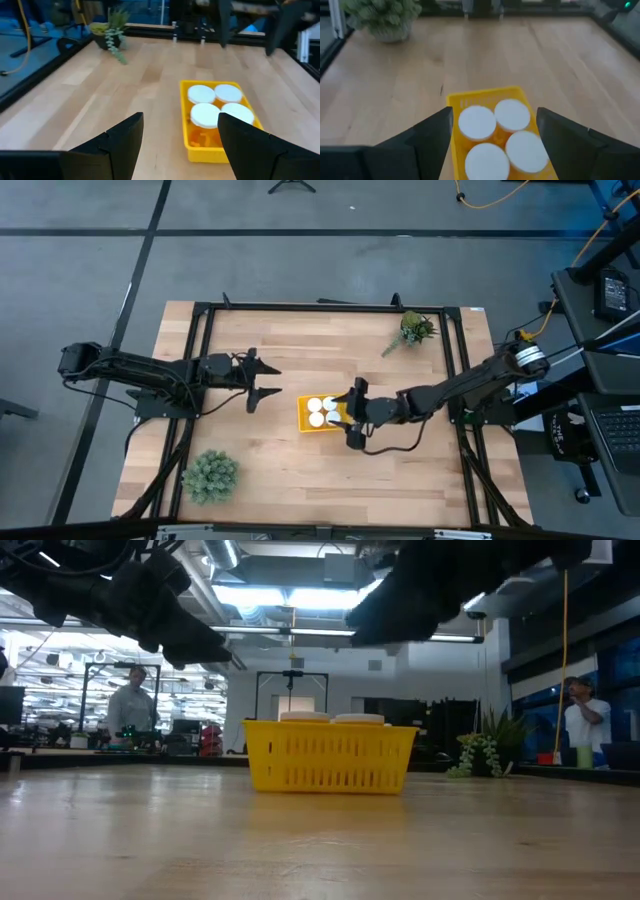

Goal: Pick and place pill bottles into a basket
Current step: Return to Home Position

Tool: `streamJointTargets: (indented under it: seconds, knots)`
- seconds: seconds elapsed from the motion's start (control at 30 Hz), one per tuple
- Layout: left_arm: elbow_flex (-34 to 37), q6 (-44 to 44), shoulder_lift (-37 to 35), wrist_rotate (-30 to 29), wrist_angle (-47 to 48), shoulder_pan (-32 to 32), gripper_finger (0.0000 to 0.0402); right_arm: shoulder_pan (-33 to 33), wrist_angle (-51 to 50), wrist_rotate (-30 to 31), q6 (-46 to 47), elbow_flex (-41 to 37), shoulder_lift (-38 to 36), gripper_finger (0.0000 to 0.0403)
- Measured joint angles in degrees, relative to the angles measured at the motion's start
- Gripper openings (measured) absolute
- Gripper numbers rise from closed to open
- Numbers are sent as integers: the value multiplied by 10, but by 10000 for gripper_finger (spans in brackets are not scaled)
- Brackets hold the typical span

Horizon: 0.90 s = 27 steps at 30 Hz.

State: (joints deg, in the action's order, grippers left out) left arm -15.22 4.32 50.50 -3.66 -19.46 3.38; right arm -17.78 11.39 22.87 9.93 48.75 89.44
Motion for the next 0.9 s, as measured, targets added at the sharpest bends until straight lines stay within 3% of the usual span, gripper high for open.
streamJointTargets:
  seconds: [0.17,0.3,0.5,0.7,0.77,0.9]
  knots:
    - [0,5,0,7,0,0,251,8,-5,0,-43,0,-36,266]
    - [0,-18,0,4,-2,-6,240,23,-7,0,-72,0,-41,225]
    - [0,-81,-2,1,-56,-23,147,42,-26,0,-87,0,-48,140]
    - [-1,-102,-33,9,-9,-26,20,64,-81,0,-90,0,-94,36]
    - [-1,-96,-55,9,22,-26,8,74,-92,-3,-100,0,-113,10]
    - [-1,-96,-115,19,89,-26,2,100,-99,-45,-105,-11,-144,12]
